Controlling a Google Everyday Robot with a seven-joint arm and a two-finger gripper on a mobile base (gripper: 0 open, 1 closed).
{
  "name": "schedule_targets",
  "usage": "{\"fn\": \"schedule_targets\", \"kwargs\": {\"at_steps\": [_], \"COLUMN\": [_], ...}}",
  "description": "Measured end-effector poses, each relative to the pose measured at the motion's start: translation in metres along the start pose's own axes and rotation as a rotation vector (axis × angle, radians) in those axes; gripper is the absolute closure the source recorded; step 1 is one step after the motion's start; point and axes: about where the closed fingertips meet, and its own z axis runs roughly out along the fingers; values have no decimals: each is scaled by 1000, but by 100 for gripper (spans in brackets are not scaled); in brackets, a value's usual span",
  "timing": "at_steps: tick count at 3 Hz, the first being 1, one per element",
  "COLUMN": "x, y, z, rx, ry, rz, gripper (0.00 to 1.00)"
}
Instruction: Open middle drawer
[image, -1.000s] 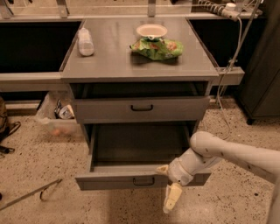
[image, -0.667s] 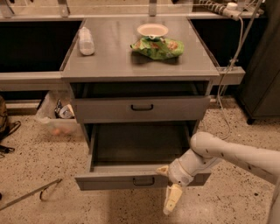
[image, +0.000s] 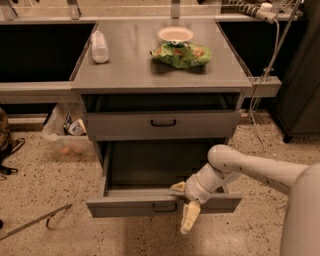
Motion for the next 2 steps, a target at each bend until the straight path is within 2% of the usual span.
{"fn": "schedule_targets", "kwargs": {"at_steps": [1, 2], "x": [6, 11], "y": [-19, 1], "z": [20, 32], "rx": [-35, -117], "ry": [4, -1], "rz": [-15, 21], "gripper": [0, 0]}}
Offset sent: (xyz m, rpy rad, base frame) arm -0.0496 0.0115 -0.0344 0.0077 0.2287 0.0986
